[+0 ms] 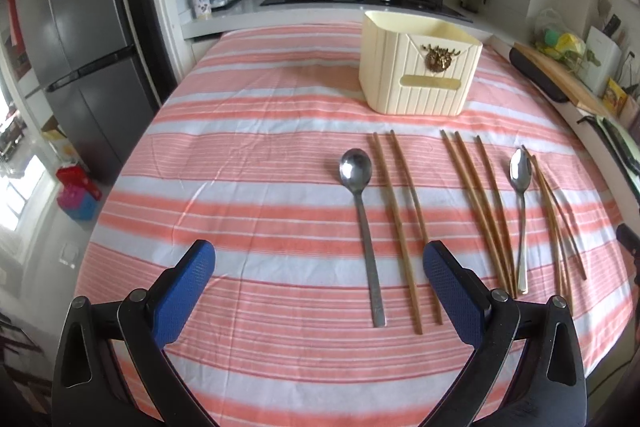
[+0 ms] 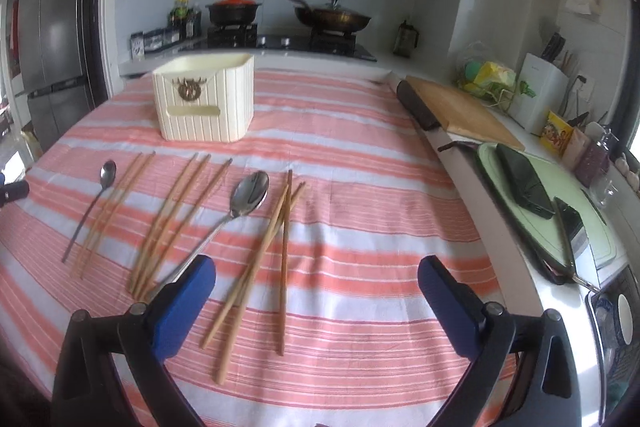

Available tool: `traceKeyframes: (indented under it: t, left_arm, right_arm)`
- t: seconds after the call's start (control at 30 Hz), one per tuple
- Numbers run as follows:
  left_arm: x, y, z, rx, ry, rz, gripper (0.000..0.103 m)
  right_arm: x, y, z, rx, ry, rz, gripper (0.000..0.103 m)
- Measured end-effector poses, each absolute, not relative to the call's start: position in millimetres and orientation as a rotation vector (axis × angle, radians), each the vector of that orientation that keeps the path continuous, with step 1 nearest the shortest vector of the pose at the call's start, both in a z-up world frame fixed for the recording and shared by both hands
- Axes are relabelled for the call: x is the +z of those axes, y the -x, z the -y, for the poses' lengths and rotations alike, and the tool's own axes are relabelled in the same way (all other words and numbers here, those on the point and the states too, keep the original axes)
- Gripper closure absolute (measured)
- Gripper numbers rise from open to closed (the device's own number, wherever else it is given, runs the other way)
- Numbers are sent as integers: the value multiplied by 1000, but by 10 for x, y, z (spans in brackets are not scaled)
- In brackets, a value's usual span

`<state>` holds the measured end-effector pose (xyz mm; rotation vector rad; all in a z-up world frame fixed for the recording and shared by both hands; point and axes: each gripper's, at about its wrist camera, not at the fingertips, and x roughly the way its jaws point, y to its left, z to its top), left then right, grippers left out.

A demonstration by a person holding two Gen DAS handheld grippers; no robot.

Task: Organize utensils
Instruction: 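Grasp a single wooden chopstick with the right tool while the left tool reaches toward a steel spoon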

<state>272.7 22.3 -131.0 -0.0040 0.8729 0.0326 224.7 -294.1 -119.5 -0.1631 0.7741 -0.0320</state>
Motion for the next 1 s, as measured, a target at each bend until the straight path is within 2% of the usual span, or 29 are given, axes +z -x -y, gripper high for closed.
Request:
traceKeyframes:
  t: [0.03,0.1,0.13,0.2,0.27,0.3,0.37,0.53,0.6,0.87,1.0]
  left_arm:
    - [-1355,-2795,-218,28,-1,-889,0]
    - [-1426,-2896,-207,22,-4,-915,0]
    - [-1451,-2937,-206,20,-1,-923,0]
    - [-1496,-3016,-219,21,5,-942,0]
    - [-1528,-3084,-245,22,13,-956,0]
    - [-1543,-3107,-264,25,17,-963,0]
    - [-1575,-3146,-299,26,21,-977,0]
    - [-1714,-3267,-335,31,22,-1026,0]
    - [-1768,-3325,-339,33,30,-1047,0]
    - [-1872,-3557,-304,55,28,-1069,0]
    - [-1990,-3709,-186,69,-28,-1081,0]
  right_arm:
    - [-1271,-2338,2960,-7,176,-810,3]
    - [-1411,-2497,2990,45,178,-871,20]
    - [-1481,-2594,2995,76,174,-911,23]
    - [-1598,-2765,3002,121,164,-968,43]
    - [-1707,-2911,2982,171,161,-1010,56]
    - [-1761,-2978,2978,178,163,-1032,67]
    - [-1846,-3088,2980,198,154,-1070,74]
    - [-2019,-3279,2984,241,127,-1149,79]
    - [-2014,-3311,2998,203,130,-1139,96]
    - [-1878,-3120,3330,-4,34,-1082,97]
    - [-1926,-3013,3442,-46,36,-1116,97]
